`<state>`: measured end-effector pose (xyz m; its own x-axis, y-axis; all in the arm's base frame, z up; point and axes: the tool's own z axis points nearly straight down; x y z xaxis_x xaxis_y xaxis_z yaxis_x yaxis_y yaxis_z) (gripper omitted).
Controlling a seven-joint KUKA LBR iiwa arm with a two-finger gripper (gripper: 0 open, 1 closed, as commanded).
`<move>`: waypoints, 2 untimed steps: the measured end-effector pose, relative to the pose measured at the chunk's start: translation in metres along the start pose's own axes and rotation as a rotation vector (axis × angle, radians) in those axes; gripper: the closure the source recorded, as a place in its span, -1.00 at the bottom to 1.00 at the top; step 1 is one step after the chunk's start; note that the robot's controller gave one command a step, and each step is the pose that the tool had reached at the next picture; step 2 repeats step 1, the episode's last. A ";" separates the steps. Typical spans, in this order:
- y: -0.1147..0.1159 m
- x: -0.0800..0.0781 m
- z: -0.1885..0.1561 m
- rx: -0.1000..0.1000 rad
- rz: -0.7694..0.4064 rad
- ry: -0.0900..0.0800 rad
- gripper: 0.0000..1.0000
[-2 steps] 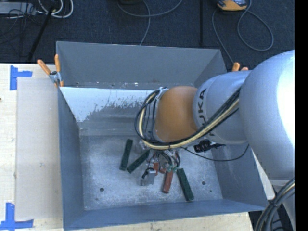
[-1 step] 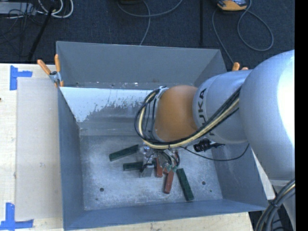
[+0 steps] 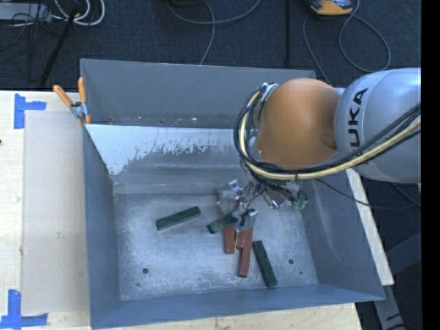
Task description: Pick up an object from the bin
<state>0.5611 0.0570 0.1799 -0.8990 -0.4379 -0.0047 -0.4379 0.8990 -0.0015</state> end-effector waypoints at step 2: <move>-0.012 -0.015 -0.086 0.002 0.029 -0.005 1.00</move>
Offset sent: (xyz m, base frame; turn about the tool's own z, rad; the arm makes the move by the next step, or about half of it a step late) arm 0.0159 -0.0053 0.0819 0.0263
